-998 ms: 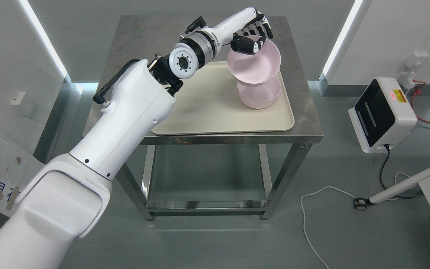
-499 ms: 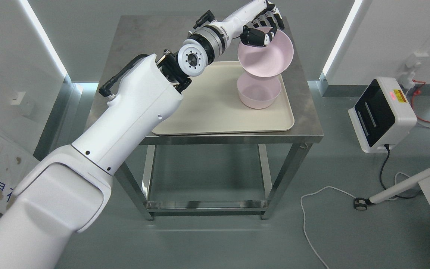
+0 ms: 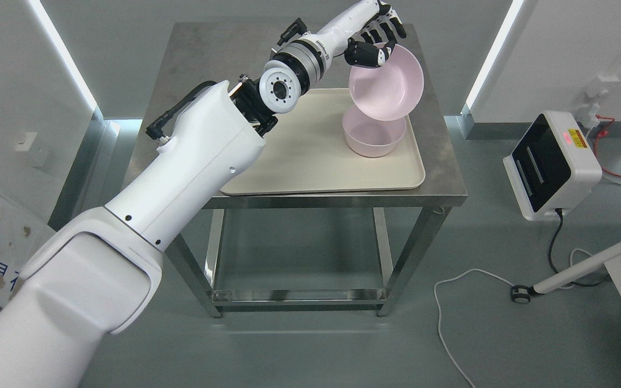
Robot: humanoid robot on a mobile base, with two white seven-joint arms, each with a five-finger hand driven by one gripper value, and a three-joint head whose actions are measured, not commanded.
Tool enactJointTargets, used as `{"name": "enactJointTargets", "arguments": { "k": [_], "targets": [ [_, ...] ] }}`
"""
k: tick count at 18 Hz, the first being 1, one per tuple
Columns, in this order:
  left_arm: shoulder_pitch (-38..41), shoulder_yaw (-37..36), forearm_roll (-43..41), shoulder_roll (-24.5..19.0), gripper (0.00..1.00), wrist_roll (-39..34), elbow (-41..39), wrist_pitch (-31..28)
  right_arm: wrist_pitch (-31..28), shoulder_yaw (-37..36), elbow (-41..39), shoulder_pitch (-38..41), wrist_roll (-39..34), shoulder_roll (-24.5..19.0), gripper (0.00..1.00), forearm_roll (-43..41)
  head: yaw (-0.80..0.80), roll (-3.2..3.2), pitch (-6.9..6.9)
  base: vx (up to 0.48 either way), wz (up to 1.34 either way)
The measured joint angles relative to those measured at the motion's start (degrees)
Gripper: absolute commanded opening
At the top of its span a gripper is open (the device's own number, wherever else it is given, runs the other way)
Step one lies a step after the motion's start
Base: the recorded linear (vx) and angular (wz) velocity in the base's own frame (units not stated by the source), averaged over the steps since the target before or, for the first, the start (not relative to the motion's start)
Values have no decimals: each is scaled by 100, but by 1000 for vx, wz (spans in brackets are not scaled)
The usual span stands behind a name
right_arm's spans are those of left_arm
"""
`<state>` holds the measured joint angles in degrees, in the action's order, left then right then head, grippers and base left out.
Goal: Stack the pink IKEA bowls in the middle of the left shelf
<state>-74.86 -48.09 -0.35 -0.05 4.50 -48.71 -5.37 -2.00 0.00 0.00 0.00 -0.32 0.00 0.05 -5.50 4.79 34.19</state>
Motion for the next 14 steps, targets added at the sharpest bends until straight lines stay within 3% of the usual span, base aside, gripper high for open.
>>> {"name": "enactJointTargets", "arguments": {
  "k": [2,6,14],
  "targets": [
    [-3,1,10,1,31,-70,42,1,1,0,0,0,0,0,100,-2,0,0,0,0,0],
    [27,132,23,2,71,-104,100,7,0,0,0,0,0,0,100,-4,0,0,0,0,0],
    [999,1089,32,4,74,218,-589,13,4,0,0,0,0,0,100,-5,0,0,0,0,0]
  ]
}}
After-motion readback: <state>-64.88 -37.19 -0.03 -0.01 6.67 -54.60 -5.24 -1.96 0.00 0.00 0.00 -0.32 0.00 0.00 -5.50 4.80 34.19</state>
